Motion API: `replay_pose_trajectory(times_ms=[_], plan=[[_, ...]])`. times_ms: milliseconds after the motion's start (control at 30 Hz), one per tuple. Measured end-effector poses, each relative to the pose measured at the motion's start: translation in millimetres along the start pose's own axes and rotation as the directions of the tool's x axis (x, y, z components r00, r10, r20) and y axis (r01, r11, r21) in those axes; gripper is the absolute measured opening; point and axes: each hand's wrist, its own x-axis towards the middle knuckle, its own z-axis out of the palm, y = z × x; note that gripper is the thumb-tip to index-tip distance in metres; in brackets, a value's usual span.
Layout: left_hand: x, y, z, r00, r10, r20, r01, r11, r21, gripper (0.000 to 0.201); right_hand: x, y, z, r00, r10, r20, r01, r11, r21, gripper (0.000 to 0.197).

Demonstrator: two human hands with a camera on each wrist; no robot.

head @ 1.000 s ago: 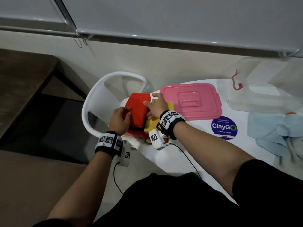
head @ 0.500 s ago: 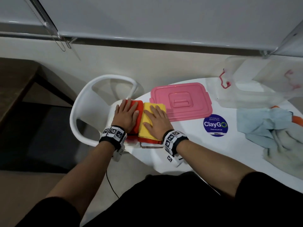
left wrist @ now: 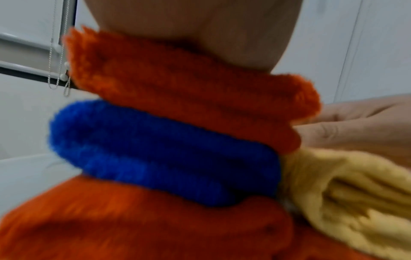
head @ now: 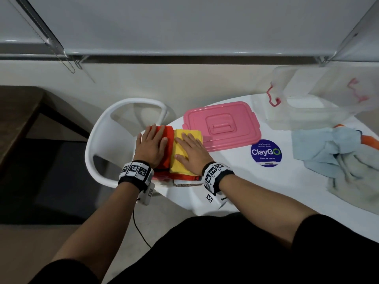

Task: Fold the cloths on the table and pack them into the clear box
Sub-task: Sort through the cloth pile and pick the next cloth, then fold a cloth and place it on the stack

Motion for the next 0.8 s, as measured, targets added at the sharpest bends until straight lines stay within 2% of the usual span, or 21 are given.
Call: replay_pose_trajectory(times_ms=[67,133,233,300,333,400,533,600,700,800], plan=[[-0.8,7.5,-8.7,0.997,0.009,-0.082,-0.009,1.000,-0.007,0.060,-3.1,2.3,-6.2,0.991,-0.008,-0.135,0.026,0.991,0.130,0.056],[-2.9,21.3,-15.3,0.977,0.044,-0.210,-0.046,0.999,-0.001,0.051,-8.9,9.2,-14.5,0.964,0.046,-0.260,0.009,0.978,0.206,0.047],[-10.3,60.9,-15.6,0.906,0.177,-0.385,-0.186,0.982,0.013,0.030,-24.9,34.3,-29.0,0.891,0.201,-0.407,-0.071,0.948,0.311,0.037],[-18.9,97.4,-2.5,0.877,0.275,-0.394,-0.312,0.949,-0.032,0.021,-44.0,59.4,-36.7,0.827,0.310,-0.469,-0.127,0.916,0.381,0.029],[-22.8,115.5,8.6,0.878,0.316,-0.358,-0.360,0.931,-0.062,0.018,-56.8,72.8,-40.4,0.795,0.370,-0.480,-0.164,0.894,0.418,0.026],[-28.9,148.5,37.1,0.908,0.345,-0.238,-0.381,0.917,-0.121,0.017,-86.4,105.7,-44.3,0.733,0.480,-0.483,-0.258,0.852,0.455,0.025],[-31.9,201.9,97.5,0.942,0.335,-0.019,-0.329,0.912,-0.246,0.019,-160.9,184.8,-64.5,0.656,0.632,-0.413,-0.510,0.774,0.374,0.031],[-31.1,229.9,116.5,0.951,0.295,0.088,-0.260,0.923,-0.285,0.016,-199.0,222.6,-81.7,0.595,0.702,-0.390,-0.623,0.710,0.327,0.030],[-32.9,274.8,141.2,0.939,0.284,0.192,-0.212,0.921,-0.328,0.016,-256.9,276.1,-107.0,0.465,0.809,-0.360,-0.776,0.568,0.274,0.033],[-32.4,316.5,160.0,0.911,0.305,0.276,-0.198,0.913,-0.357,0.016,-304.5,317.0,-126.7,0.358,0.859,-0.366,-0.845,0.464,0.264,0.043]])
